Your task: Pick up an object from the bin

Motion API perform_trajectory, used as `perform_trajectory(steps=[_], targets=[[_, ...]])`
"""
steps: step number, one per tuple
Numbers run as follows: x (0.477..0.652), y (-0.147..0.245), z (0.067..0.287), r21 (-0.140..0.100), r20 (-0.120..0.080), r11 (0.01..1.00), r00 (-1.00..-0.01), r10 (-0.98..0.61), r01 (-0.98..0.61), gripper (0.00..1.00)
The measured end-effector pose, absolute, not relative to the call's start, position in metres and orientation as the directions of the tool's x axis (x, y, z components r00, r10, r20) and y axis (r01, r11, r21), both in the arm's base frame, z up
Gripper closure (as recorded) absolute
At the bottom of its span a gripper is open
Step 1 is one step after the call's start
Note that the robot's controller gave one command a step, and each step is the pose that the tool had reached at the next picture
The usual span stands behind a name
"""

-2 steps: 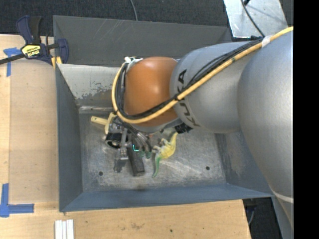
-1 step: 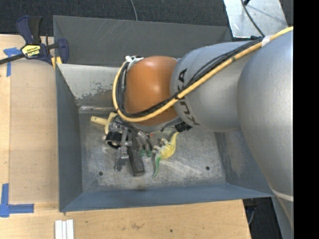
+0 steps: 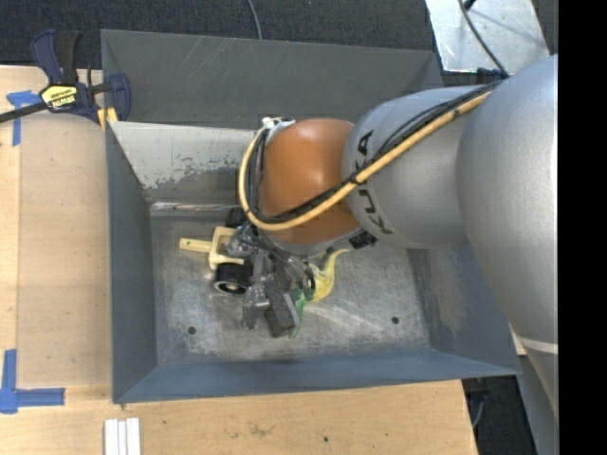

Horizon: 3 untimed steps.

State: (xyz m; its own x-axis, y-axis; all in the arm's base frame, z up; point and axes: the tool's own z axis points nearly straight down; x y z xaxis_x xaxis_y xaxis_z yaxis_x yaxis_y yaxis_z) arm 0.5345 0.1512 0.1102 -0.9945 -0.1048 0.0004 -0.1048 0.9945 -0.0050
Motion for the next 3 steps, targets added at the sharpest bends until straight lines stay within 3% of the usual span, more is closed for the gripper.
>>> perform_trajectory(steps=[1,2,3], targets=[[0.568,0.15,0.107,0.006,-0.013,0.991,-0.991,-0.131,-0.131,0.0],[0.583,0.142,0.098,0.009,-0.021,0.998,-0.998,-0.056,-0.056,0.0],[0.574,0.128,0.093,0.011,-0.047,0.991,-0.99,-0.134,-0.135,0.0]])
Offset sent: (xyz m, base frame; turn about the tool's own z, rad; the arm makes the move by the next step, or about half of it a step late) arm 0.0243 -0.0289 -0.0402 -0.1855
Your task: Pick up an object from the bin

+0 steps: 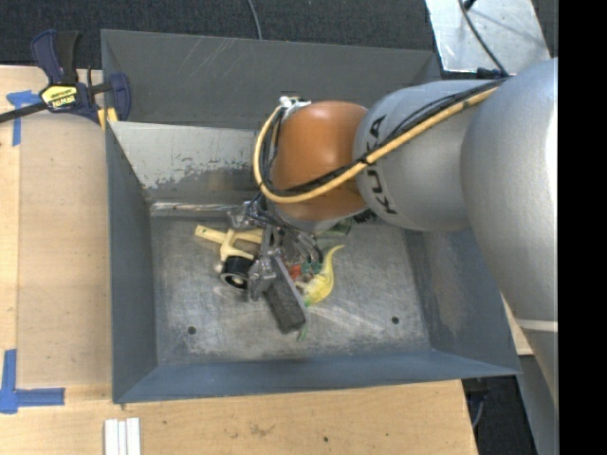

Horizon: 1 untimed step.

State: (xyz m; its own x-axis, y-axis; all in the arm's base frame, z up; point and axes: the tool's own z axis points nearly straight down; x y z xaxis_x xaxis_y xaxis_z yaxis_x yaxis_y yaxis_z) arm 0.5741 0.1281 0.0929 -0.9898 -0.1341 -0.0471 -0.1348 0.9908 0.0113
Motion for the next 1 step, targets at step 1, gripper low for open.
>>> perform_trajectory(steps=[1], targets=[[0.5743,0.1281,0.094,0.011,-0.046,0.991,-0.99,-0.132,-0.133,1.0]])
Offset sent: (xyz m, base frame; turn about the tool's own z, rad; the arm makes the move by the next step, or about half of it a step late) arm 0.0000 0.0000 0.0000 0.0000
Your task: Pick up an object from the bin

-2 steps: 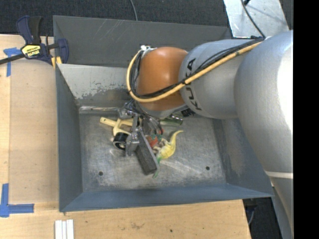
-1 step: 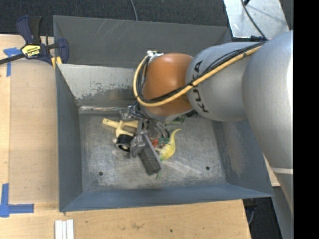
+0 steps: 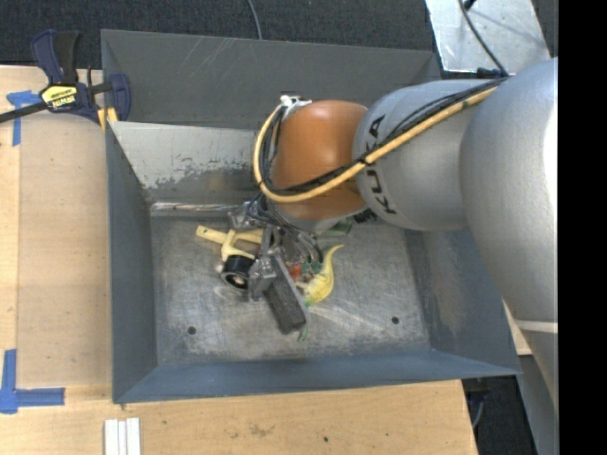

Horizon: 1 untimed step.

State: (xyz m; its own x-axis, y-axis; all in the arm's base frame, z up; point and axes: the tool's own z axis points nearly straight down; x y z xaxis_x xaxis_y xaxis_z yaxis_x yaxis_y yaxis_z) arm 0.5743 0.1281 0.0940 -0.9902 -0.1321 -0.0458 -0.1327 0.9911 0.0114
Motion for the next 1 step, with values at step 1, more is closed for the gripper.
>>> perform_trajectory(steps=[1], targets=[[0.5743,0.1281,0.094,0.011,-0.046,0.991,-0.99,-0.132,-0.132,1.0]])
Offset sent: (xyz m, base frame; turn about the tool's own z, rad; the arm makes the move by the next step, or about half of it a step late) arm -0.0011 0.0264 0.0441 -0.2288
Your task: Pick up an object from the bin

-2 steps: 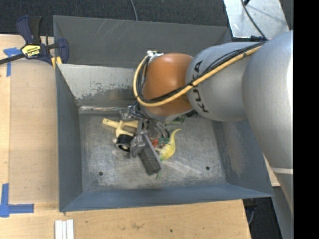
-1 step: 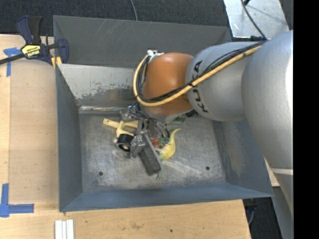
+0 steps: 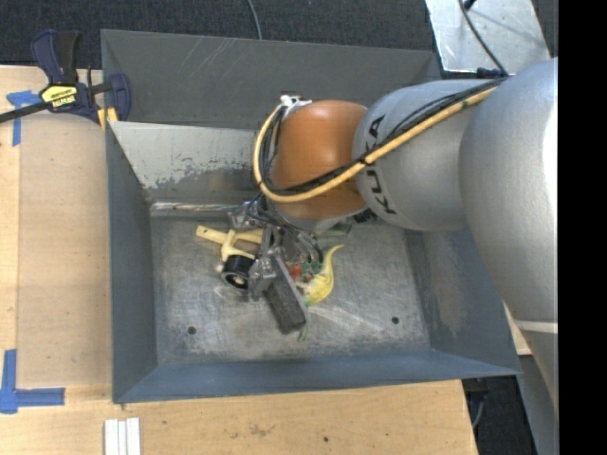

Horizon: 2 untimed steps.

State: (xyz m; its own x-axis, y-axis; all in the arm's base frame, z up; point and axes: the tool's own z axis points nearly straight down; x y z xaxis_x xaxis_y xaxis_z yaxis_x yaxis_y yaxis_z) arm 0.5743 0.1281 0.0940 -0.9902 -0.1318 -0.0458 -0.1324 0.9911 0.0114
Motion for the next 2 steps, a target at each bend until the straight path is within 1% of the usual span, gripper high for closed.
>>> perform_trajectory(steps=[1,2], targets=[[0.574,0.128,0.094,0.011,-0.046,0.991,-0.99,-0.132,-0.133,1.0],[0.575,0.129,0.116,0.0,-0.005,0.951,-0.951,-0.31,-0.31,1.0]])
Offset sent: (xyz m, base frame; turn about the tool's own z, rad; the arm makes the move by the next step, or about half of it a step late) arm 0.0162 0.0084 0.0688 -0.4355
